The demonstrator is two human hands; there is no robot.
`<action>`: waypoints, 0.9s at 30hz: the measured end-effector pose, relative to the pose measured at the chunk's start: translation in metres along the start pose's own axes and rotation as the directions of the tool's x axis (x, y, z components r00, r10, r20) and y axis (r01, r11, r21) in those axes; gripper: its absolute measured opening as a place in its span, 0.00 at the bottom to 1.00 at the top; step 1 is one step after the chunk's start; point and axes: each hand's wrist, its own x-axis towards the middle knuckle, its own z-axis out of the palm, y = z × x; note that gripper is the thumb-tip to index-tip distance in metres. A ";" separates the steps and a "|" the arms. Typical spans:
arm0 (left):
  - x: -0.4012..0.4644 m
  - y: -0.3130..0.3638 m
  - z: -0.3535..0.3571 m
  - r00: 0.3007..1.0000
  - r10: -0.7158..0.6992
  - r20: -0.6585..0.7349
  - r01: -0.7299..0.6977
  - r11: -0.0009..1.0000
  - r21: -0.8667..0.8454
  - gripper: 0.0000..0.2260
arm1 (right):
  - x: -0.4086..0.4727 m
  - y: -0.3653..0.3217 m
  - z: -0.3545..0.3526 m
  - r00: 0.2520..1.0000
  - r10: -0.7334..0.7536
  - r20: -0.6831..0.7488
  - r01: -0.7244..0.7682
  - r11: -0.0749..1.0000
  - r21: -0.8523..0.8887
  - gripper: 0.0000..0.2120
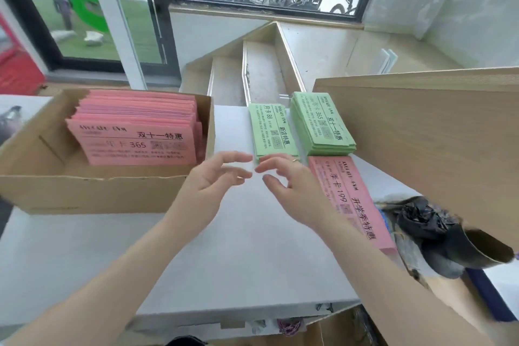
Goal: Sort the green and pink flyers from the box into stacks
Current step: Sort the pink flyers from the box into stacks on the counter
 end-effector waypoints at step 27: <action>0.073 -0.046 -0.307 0.812 0.333 0.478 -0.565 0.248 0.787 0.09 | 0.141 -0.119 0.168 0.996 -0.074 0.059 0.094 0.722 -0.685 0.14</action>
